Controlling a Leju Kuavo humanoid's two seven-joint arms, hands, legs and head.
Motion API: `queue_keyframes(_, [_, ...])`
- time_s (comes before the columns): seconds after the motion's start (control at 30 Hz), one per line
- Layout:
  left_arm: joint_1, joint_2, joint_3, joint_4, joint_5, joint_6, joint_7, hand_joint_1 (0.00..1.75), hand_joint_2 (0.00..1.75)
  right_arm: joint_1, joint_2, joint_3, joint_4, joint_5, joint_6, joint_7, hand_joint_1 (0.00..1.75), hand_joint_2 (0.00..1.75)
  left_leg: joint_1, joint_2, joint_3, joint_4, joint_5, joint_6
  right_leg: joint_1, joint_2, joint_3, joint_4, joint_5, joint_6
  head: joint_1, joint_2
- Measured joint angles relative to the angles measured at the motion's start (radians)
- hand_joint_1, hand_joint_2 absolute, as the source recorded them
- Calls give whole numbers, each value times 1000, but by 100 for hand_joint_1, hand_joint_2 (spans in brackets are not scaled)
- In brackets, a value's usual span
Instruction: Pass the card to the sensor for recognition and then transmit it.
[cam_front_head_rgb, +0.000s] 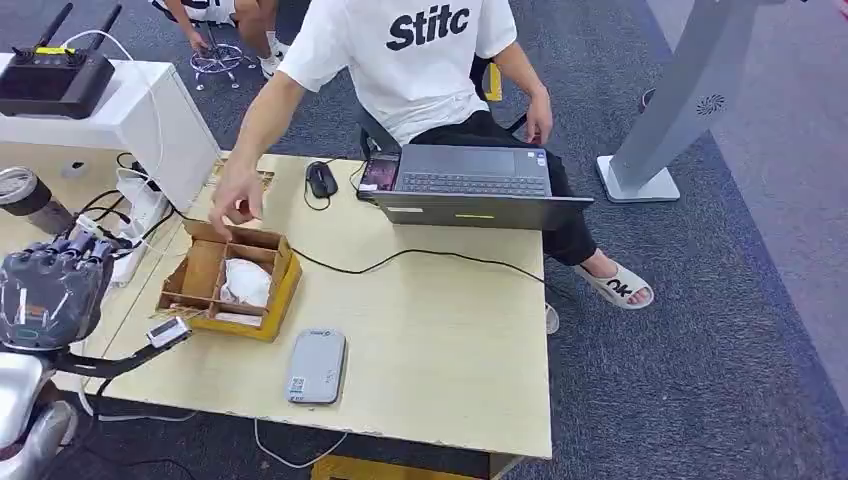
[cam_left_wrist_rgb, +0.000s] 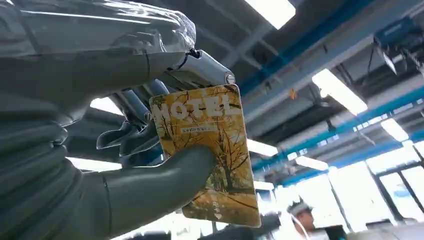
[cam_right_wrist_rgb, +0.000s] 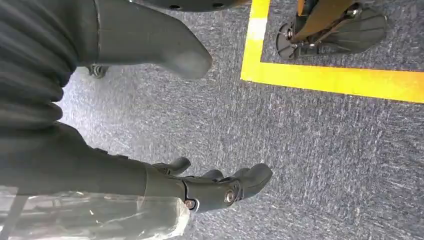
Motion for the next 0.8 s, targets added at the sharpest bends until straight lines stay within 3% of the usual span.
queue_keyframes(0.1, [-76, -3, -3, 79, -19, 4, 0, 175, 175, -2, 0, 0, 0, 16, 9, -4, 0, 175, 0, 0, 0, 0, 1, 1, 0, 0, 0, 0, 1, 0, 0, 0])
queue_keyframes(0.2, [-179, -20, -19, 222, -35, 32, 5, 175, 175, -6, 0, 0, 0, 22, 10, -19, 0, 175, 0, 0, 0, 0, 2, 0, 0, 0, 0, 0, 2, -1, 0, 0])
queue_keyframes(0.37, [-306, -40, -75, 410, -69, 48, 69, 175, 175, -10, -2, 0, 0, 37, 8, -18, 0, 175, 0, 0, 0, 0, 3, 0, 0, 0, 0, 0, 3, -1, 0, 0])
queue_keyframes(0.6, [-360, -61, -107, 512, -69, 51, 76, 175, 175, -11, -6, 0, 0, 37, 8, -15, 0, 175, 0, 2, 0, 0, 3, 0, 0, 3, -1, 0, 3, -1, 0, 0])
queue_keyframes(0.8, [-452, -96, -195, 632, -70, 81, 154, 175, 175, -11, -8, 0, 0, 42, 2, 3, 0, 175, 0, 4, 0, 0, 3, 0, 0, 5, -3, 0, 4, -1, 0, 0])
